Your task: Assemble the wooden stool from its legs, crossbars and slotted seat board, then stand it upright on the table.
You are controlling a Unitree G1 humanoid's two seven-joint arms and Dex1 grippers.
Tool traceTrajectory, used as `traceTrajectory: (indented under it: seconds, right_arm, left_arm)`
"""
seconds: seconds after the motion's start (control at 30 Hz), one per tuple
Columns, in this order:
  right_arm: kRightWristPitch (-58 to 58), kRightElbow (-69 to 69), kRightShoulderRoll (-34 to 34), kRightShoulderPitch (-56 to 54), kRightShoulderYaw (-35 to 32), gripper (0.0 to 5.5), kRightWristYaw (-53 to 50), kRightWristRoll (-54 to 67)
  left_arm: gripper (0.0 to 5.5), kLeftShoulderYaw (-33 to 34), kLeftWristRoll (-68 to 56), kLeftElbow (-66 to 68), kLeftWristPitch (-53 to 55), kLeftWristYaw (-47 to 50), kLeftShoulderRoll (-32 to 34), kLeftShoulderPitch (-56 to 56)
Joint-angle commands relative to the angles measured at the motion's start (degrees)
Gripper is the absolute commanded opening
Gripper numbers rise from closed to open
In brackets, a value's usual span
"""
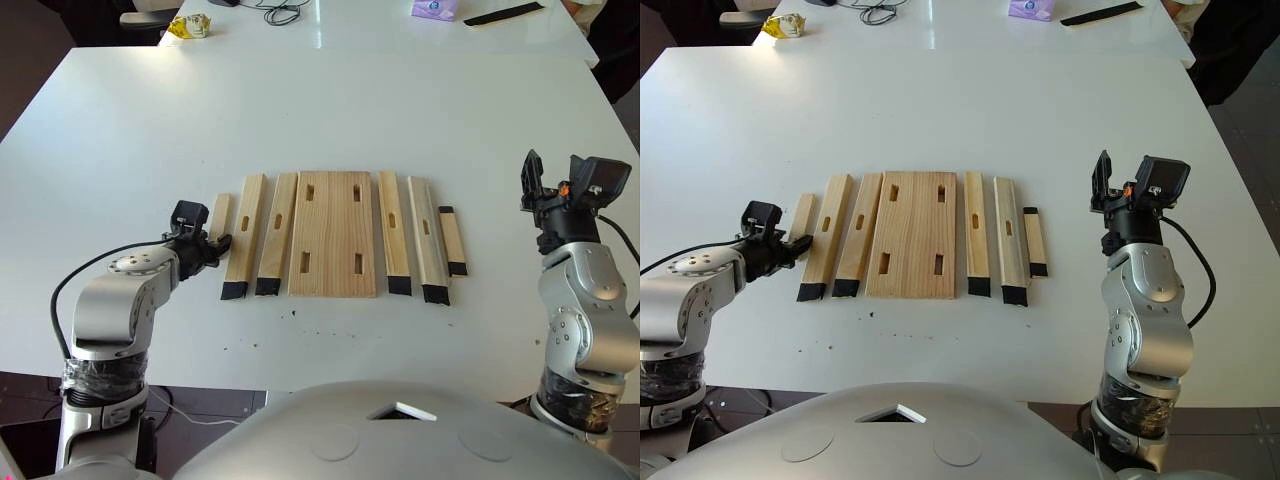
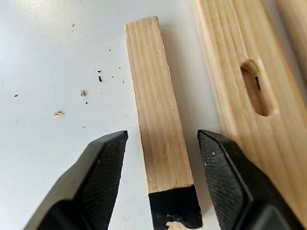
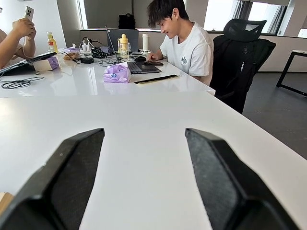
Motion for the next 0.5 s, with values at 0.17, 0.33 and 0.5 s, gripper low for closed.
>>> traceTrajectory:
  seconds: [0.17,0.33,0.5]
  right_arm:
    - [1.10,-0.38,-0.12,-0.47,-0.93,3.14,-0.42,-0.24]
    - [1.13,0.10,-0.19,-0.88,-1.12,3.14,-0.53,-0.30]
    - [0.97,0.35,-0.15,-1.44,-1.33,3.14,-0.79,-0.19]
  left_arm:
    - [1.48,1.78,-0.51,5.41,4.43,-0.15,-1.24,2.63]
    - [1.30,2.78,-0.36,6.28,4.51,0.48,-1.64,2.34]
    - [1.30,3.79,0.24,7.76,3.25,1.22,-1.24,-0.67]
